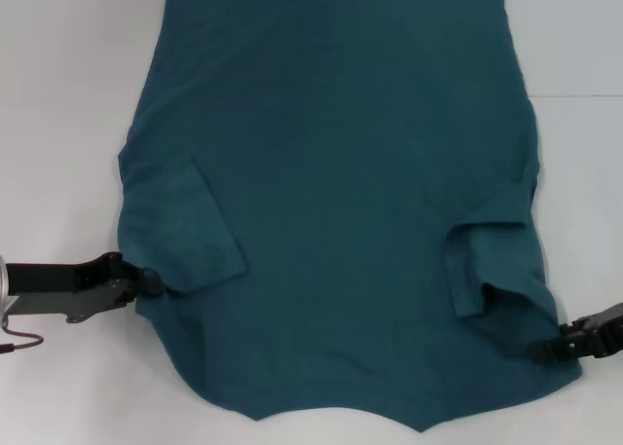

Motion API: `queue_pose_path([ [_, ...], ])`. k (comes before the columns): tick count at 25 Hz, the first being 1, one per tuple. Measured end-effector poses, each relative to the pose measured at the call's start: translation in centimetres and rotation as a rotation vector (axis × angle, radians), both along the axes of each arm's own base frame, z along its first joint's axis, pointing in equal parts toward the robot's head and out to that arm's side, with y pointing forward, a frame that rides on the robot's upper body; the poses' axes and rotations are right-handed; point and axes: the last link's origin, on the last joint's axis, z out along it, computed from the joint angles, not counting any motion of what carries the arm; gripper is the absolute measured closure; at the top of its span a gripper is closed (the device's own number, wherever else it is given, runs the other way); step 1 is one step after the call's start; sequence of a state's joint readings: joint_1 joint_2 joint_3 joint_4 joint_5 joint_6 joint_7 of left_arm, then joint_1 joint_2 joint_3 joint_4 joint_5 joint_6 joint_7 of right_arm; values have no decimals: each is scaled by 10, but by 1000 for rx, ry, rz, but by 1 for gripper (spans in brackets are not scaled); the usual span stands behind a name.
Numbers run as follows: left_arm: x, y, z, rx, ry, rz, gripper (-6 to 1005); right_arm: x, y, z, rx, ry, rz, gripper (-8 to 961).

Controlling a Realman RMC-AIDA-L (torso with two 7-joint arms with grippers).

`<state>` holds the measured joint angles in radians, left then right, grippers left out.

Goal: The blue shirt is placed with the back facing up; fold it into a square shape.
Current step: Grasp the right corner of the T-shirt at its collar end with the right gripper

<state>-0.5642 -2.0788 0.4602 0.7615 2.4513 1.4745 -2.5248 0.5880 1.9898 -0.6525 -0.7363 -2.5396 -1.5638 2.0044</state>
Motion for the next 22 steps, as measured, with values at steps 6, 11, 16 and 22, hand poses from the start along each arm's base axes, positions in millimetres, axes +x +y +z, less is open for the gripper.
queue_pose_path([
  [6,0,0,0,3,0,1,983,-2,1,-1,4,3,-8,349],
  [11,0,1,1,10,-8,1,982,-1,1,-1,2,-1,-10,399],
  [16,0,1,1,11,-7,2,982,-1,1,-1,3,-3,-10,608],
  [22,1,0,2,9,-9,-4,982,1,0,3,5,-1,-22,807],
])
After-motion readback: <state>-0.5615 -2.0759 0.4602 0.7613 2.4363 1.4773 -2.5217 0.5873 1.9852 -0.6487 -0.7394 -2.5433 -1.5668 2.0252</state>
